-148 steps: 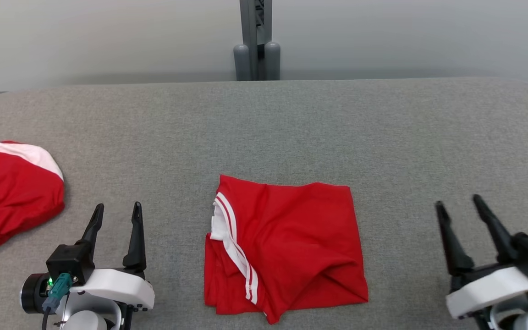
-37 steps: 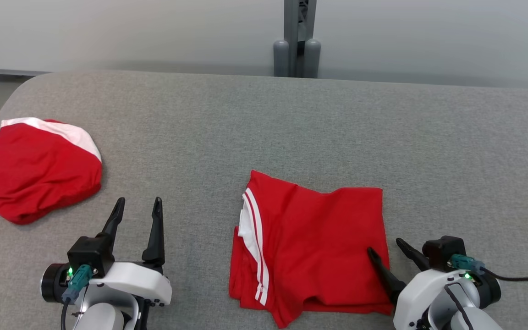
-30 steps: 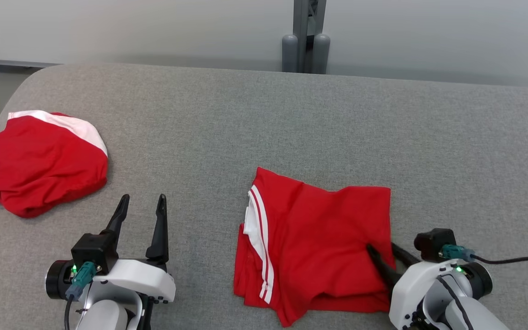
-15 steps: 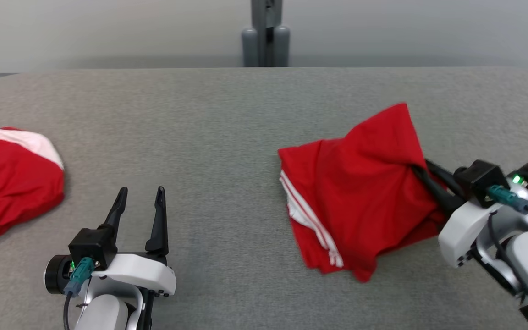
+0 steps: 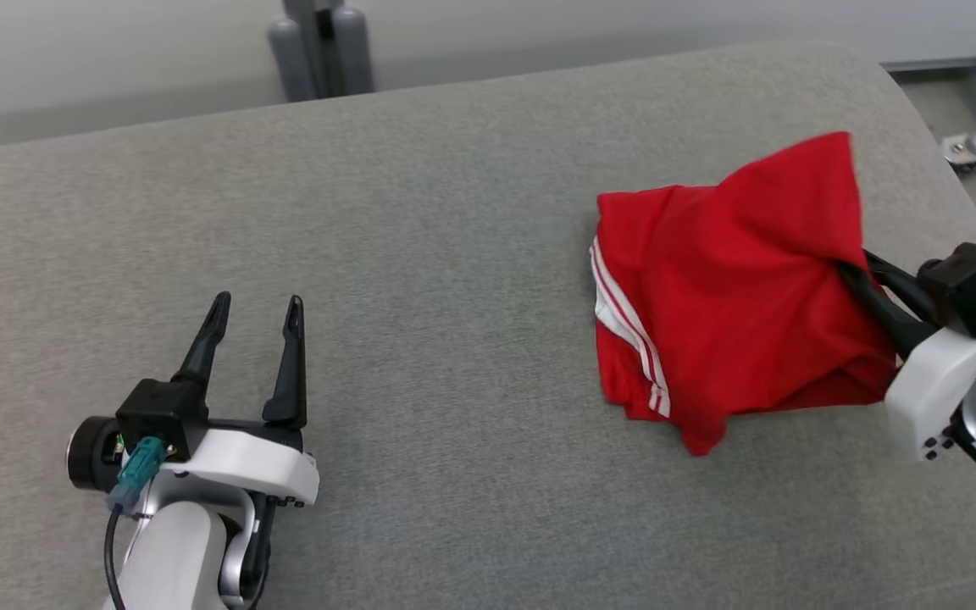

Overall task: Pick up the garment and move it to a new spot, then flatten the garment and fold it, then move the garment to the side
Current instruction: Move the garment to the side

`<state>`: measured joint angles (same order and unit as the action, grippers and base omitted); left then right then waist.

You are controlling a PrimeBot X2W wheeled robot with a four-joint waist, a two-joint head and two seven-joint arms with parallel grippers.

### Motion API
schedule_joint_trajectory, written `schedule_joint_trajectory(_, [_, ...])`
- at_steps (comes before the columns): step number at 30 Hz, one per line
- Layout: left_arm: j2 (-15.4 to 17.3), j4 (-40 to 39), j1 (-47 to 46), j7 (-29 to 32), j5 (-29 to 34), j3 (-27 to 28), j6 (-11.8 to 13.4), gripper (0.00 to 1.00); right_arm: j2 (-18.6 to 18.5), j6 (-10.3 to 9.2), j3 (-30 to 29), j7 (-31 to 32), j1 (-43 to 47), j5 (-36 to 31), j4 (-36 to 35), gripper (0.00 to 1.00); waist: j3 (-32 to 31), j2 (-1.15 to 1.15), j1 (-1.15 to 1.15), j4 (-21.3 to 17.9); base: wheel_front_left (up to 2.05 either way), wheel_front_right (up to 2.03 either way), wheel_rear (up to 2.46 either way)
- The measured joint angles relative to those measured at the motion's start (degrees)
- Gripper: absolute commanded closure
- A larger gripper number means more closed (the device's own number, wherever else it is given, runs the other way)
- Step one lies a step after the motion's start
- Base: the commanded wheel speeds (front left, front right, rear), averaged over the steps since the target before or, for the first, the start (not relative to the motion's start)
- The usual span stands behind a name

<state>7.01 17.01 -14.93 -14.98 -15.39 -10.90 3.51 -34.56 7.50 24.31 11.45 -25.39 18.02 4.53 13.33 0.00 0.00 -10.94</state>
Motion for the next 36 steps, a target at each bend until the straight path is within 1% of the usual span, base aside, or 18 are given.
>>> schedule_joint_trajectory(4, [1.2, -0.1, -1.9, 0.4, 0.9, -0.7, -0.4, 0.0, -1.5, 0.01, 0.6, -3.8, -2.7, -0.4, 8.1, 1.0, 2.4, 0.0, 0.0, -2.0, 0.0, 0.0, 0.0])
schedule_joint_trajectory(9, [1.7, -1.3, -4.2, 1.5, 1.8, -2.1, -1.0, 0.0, -2.1, 0.01, 1.6, -9.8, -7.7, -2.7, 19.2, 1.0, 5.7, 0.0, 0.0, -3.2, 0.0, 0.0, 0.0])
schedule_joint_trajectory(12, [2.1, -1.9, -5.4, 2.2, 2.4, -2.9, -1.4, 0.0, -2.2, 0.01, 1.6, -12.7, -11.1, -5.8, 25.7, 1.0, 7.7, 0.0, 0.0, -3.1, 0.0, 0.0, 0.0])
schedule_joint_trajectory(15, [2.1, -2.7, -6.6, 2.6, 2.8, -3.7, -1.5, 0.0, -2.2, 0.01, 0.3, -15.7, -14.5, -9.8, 31.8, 1.0, 9.5, 0.0, 0.0, -2.7, 0.0, 0.0, 0.0])
schedule_joint_trajectory(19, [2.2, -3.1, -7.3, 2.8, 3.0, -4.4, -1.9, 0.0, -0.6, 0.01, -1.9, -17.9, -16.5, -13.0, 37.9, 1.0, 11.3, 0.0, 0.0, -1.6, 0.0, 0.0, 0.0])
schedule_joint_trajectory(20, [2.2, -3.1, -7.5, 2.8, 3.0, -4.5, -1.9, 0.0, 0.1, 0.01, -2.6, -18.1, -17.0, -13.2, 39.4, 0.73, 11.5, 0.0, 0.0, -1.4, 0.0, 0.0, 0.0])
schedule_joint_trajectory(21, [2.2, -3.1, -7.7, 2.8, 3.0, -4.5, -1.9, 0.0, 0.7, 0.01, -3.2, -18.2, -17.3, -13.6, 40.8, 0.28, 11.7, 0.0, 0.0, -1.2, 0.0, 0.0, 0.0])
schedule_joint_trajectory(22, [2.2, -3.1, -7.7, 2.8, 3.0, -4.6, -1.9, 0.0, 1.2, 0.02, -4.3, -18.9, -17.5, -14.3, 41.9, 0.0, 11.9, 0.0, 0.0, -1.1, 0.0, 0.0, 0.0])
schedule_joint_trajectory(27, [2.2, -2.4, -7.6, 2.5, 2.7, -4.6, -1.7, 0.0, 3.9, 0.01, -10.0, -20.0, -17.9, -16.2, 46.4, 0.0, 11.1, 0.0, 0.0, -1.5, 0.0, 0.0, 0.0])
schedule_joint_trajectory(30, [2.4, -1.9, -7.2, 2.3, 2.5, -4.5, -1.7, 0.0, 5.1, 0.01, -15.1, -20.6, -17.3, -16.2, 47.3, 0.0, 9.9, 0.0, 0.0, -1.7, 0.0, 0.0, 0.0])
schedule_joint_trajectory(32, [2.6, -1.7, -6.5, 2.0, 2.2, -4.3, -1.4, 0.0, 6.3, 0.0, -18.4, -21.7, -15.7, -16.0, 46.5, 0.0, 9.0, 0.0, 0.0, -1.7, 0.0, 0.0, 0.0])
schedule_joint_trajectory(33, [2.6, -1.7, -6.5, 2.0, 2.2, -4.3, -1.4, 0.0, 6.3, 0.0, -18.4, -21.7, -15.7, -16.0, 46.5, 0.0, 9.0, 0.0, 0.0, -1.7, 0.0, 0.0, 0.0])
schedule_joint_trajectory(36, [2.8, -1.4, -5.6, 1.8, 1.8, -3.8, -1.0, 0.0, 9.3, 0.0, -22.6, -24.1, -12.7, -14.9, 41.7, 0.0, 7.4, 0.0, 0.0, -1.6, 0.0, 0.0, 0.0])
